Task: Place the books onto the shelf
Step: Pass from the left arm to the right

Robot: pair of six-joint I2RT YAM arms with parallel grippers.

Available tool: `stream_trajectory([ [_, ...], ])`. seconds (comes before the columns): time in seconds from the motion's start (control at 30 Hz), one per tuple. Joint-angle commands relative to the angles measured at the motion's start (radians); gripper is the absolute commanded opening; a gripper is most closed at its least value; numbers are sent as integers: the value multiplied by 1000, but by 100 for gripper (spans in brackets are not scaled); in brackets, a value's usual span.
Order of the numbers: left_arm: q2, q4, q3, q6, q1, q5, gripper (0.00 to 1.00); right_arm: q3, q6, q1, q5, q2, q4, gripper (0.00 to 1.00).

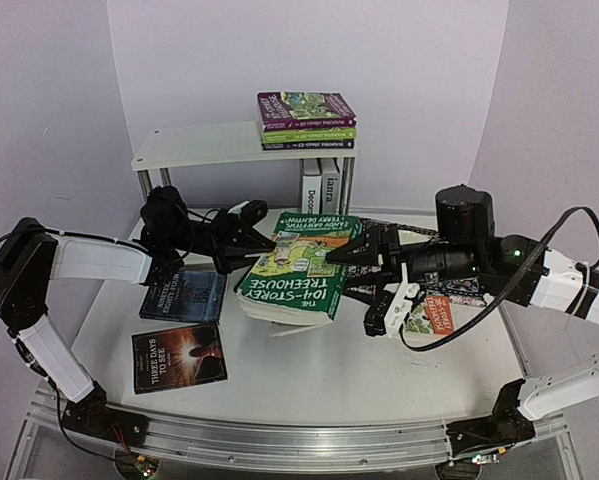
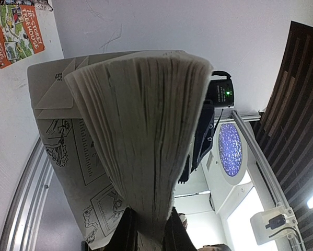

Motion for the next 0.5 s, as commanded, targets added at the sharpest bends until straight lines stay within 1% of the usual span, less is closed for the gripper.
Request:
stream_trajectory([
  [0.0, -66, 89, 46, -17, 0, 8, 0, 45, -29, 6, 46, 12, -16, 59],
  [0.1, -74, 89, 40, -12, 0, 8, 0, 46, -29, 7, 58, 18, -20, 58],
  [0.17, -75, 89, 34, -11, 0, 8, 0, 46, -31, 6, 63, 20, -24, 55],
  [0.4, -75, 89, 19, -11, 0, 3, 2, 49, -30, 7, 51, 12, -36, 33],
  [0.47, -74, 89, 20, -12, 0, 2, 3, 51, -29, 7, 47, 10, -41, 23],
])
